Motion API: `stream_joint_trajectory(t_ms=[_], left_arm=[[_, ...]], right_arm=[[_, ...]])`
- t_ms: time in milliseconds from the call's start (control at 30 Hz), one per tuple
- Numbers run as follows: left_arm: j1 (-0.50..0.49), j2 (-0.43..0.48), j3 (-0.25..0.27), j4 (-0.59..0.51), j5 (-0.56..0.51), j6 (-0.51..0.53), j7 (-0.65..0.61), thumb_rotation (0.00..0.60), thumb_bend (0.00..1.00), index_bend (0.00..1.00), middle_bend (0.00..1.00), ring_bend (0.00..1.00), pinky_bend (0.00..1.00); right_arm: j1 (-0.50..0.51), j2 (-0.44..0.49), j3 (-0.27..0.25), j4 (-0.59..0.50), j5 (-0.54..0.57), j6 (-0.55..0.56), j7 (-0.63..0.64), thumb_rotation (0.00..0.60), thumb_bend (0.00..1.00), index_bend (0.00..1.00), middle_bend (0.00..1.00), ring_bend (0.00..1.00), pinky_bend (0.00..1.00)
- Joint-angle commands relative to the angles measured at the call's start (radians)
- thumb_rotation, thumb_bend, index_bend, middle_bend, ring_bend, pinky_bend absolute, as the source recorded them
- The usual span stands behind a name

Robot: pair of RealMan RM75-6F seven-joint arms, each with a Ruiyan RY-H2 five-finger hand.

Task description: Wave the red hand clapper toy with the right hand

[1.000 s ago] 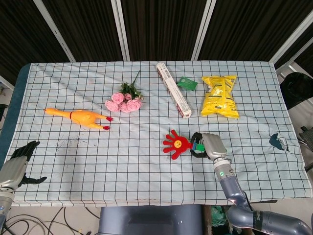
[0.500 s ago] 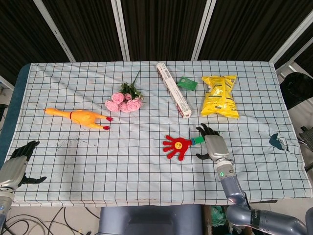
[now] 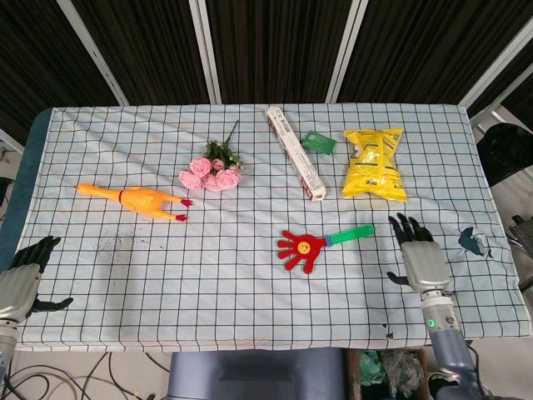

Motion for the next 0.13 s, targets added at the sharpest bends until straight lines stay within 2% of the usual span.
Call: stream_joint_trajectory(t_ms=[33, 133], left_arm=[[0.007, -0.018, 0.001, 0.022, -0.002, 0.032, 0.063, 0.6, 0.0, 0.0, 0.0, 0.0, 0.0], [0.013, -0.038, -0.003, 0.032, -0.002, 0.064, 0.107, 0.6, 0.0, 0.0, 0.0, 0.0, 0.0]], right_arm=[[-0.112, 0.136, -0.073, -0.068, -0.11, 0.119, 0.046, 0.6, 0.04, 0.0, 0.0, 0.0, 0.15], [-0.182, 0.192, -0.112, -0.068, -0.167, 0.19, 0.087, 0.6, 0.03, 0.0, 0.0, 0.0, 0.15]])
